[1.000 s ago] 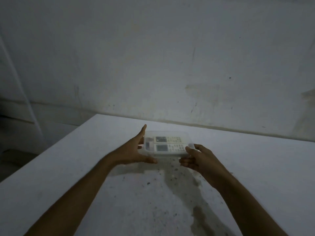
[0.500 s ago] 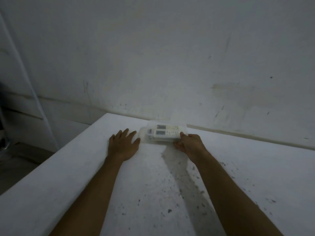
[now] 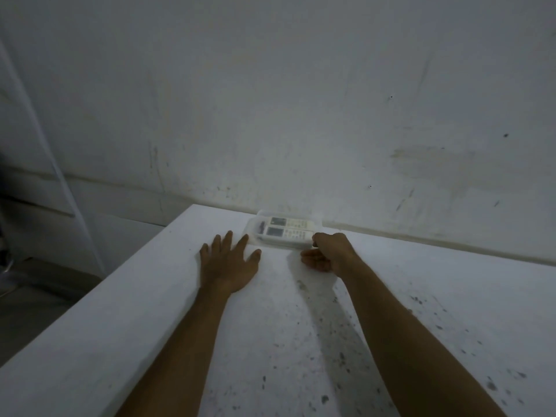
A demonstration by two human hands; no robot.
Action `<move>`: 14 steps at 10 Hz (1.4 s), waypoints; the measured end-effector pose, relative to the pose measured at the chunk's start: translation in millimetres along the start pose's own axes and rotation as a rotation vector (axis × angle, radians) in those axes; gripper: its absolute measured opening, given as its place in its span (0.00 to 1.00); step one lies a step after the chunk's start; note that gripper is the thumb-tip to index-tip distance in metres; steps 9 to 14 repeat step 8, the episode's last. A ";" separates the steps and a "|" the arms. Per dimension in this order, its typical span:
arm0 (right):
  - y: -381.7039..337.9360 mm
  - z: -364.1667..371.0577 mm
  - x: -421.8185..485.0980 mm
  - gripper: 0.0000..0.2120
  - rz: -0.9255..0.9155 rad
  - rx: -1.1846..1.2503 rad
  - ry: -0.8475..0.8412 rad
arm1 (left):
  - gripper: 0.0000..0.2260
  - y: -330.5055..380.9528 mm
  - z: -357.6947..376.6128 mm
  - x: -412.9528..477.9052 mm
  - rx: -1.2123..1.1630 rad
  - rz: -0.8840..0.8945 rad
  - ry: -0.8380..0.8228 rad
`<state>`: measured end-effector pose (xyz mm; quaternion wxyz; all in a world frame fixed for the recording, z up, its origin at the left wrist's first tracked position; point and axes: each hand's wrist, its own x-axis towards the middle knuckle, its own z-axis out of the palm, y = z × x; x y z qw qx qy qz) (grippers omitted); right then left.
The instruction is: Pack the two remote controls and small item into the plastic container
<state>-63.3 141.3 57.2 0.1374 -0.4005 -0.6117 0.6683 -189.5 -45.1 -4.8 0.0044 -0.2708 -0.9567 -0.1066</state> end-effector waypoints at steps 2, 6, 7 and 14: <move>-3.2 5.3 -4.9 0.16 0.120 -0.035 -0.114 | 0.38 2.2 -4.2 -1.8 -0.029 0.018 0.006; 19.6 14.7 -2.0 0.24 -0.179 -0.213 0.170 | 0.33 5.1 -5.0 30.6 -0.142 0.061 0.041; 19.6 11.5 -12.3 0.29 -0.213 -0.269 0.228 | 0.32 7.7 -3.7 20.7 -0.109 0.075 0.049; 31.7 6.5 -27.0 0.29 -0.212 -0.241 0.234 | 0.32 9.1 3.1 -3.7 -0.116 0.064 0.029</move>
